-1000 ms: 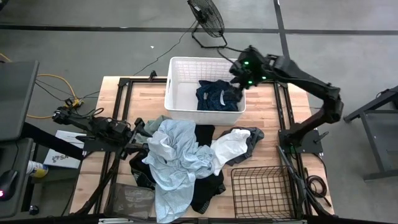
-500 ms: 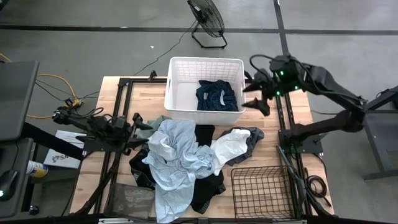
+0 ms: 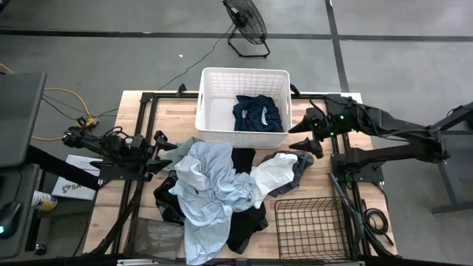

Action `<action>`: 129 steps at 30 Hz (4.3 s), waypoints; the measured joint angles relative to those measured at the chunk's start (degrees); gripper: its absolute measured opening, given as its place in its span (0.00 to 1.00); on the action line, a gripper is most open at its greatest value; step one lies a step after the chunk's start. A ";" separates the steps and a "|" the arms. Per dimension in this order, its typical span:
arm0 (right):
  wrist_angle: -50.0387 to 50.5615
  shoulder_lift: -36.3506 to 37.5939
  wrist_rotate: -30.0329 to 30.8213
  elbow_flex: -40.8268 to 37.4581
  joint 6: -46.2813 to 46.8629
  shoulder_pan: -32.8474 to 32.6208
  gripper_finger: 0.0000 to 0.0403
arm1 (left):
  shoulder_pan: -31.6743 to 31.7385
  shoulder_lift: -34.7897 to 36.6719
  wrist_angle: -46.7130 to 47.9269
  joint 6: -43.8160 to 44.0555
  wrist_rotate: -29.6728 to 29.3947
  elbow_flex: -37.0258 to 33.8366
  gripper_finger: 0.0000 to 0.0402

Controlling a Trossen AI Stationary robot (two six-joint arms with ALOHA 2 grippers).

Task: Pick & Place Cloths
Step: Put the white polo shirt into the white laundry bin

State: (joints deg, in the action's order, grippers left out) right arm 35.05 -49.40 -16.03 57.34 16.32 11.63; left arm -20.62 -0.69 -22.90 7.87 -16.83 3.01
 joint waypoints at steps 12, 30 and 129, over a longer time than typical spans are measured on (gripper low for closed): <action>-17.60 8.06 0.92 -11.53 0.00 -4.74 0.80 | 0.00 -11.92 -9.81 3.08 -6.32 0.12 0.68; -45.36 31.46 2.34 -41.08 9.42 -4.91 0.80 | 0.05 -49.29 -11.34 8.39 -13.59 21.73 0.68; -41.21 42.78 0.85 -48.08 14.95 -4.88 0.80 | 7.64 -88.50 57.14 28.64 -1.50 52.61 0.97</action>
State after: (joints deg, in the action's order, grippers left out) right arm -6.15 -6.61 -15.18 9.26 31.27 6.74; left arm -12.98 -89.19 34.24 36.50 -18.33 55.61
